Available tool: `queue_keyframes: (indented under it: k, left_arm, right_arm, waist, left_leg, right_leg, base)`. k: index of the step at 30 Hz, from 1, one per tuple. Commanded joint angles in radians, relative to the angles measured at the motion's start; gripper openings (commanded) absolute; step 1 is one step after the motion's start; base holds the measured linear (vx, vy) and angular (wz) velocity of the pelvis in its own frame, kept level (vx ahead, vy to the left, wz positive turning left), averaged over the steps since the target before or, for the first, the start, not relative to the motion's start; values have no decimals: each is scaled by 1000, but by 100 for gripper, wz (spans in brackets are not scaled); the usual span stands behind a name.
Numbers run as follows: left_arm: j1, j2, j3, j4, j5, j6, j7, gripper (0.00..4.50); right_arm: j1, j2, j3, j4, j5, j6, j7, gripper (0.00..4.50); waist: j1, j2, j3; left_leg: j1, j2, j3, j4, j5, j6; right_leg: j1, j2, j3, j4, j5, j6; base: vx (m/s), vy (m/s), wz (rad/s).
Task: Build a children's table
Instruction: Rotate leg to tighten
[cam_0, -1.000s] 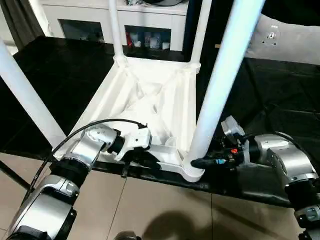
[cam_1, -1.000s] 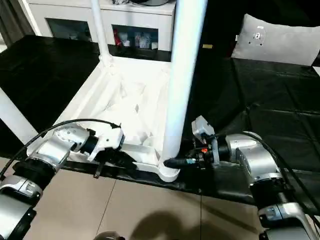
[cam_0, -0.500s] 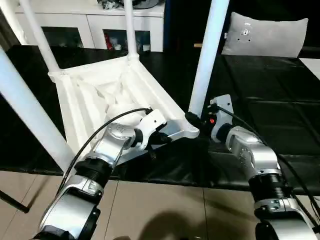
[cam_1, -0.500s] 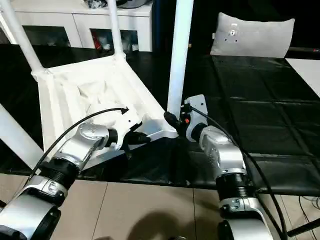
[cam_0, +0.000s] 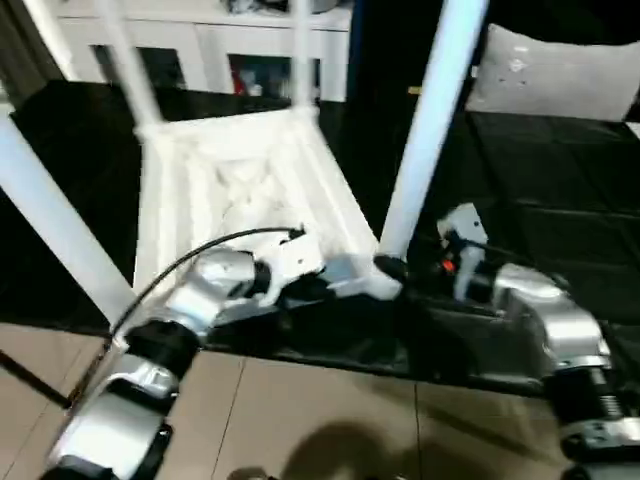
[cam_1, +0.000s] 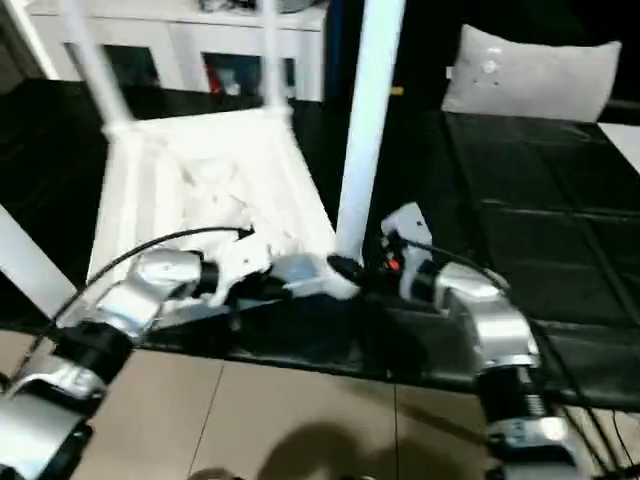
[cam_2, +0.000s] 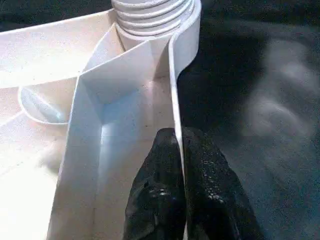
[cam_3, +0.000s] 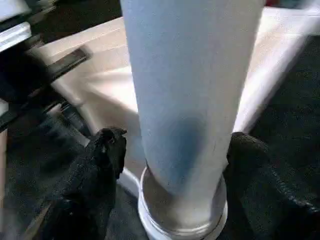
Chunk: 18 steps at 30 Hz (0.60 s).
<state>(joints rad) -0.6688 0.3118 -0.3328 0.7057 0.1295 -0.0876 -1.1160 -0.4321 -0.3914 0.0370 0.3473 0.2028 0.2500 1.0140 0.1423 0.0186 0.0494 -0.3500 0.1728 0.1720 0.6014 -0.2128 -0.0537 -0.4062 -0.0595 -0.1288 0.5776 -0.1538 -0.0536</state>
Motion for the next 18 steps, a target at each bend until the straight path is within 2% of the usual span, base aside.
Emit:
queue_keyframes:
  k: [1, 5, 7, 10, 13, 17, 18]
  left_arm:
    - [-12, 8, -32, -11, -9, -77, -83, 0]
    - [-21, 38, -34, 15, -52, -132, -215, 0]
    - [-31, 49, -39, 34, -57, -156, -257, 0]
    - [-37, 53, -41, 41, -63, -165, -287, 0]
    - [-46, 55, -43, 54, -74, -181, -329, 0]
    - [-54, 55, -37, 69, -85, -191, -362, 0]
    - [-55, 55, -37, 70, -85, -192, -362, 0]
  right_arm:
    - [6, -30, 20, -16, 9, -35, 80, 344]
    - [12, -107, 84, -4, 13, -99, 250, 344]
    - [12, -125, 108, -6, 15, -103, 314, 316]
    - [9, -134, 128, 1, 12, -106, 360, 298]
    - [-2, -131, 137, 28, 22, -114, 405, 260]
    - [-28, -113, 141, 100, 33, -136, 442, 245]
    - [-30, -111, 141, 104, 33, -137, 444, 219]
  waist:
    - [3, -8, -75]
    - [12, -9, -75]
    - [15, -11, -75]
    - [18, -14, -74]
    - [23, -14, -76]
    - [24, -15, -77]
    - [25, -14, -77]
  left_leg:
    - [1, 64, -17, -60, -56, 113]
    - [0, 67, -17, -58, -54, 122]
    - [-1, 66, -18, -58, -59, 123]
    - [-2, 65, -17, -59, -64, 118]
    - [-1, 65, -17, -59, -56, 116]
    - [-2, 67, -18, -58, -52, 116]
    - [-2, 67, -17, -57, -53, 116]
  right_leg:
    - [66, -106, 67, -70, -311, -72]
    - [66, -107, 68, -63, -279, -92]
    - [66, -107, 66, -64, -291, -95]
    - [68, -109, 66, -67, -321, -84]
    - [66, -108, 66, -68, -333, -77]
    - [66, -109, 65, -64, -316, -89]
    - [65, -108, 65, -65, -317, -90]
  base:
    - [0, 0, 0]
    - [0, 0, 0]
    - [0, 0, 0]
    - [0, 0, 0]
    - [0, 0, 0]
    - [0, 0, 0]
    - [0, 0, 0]
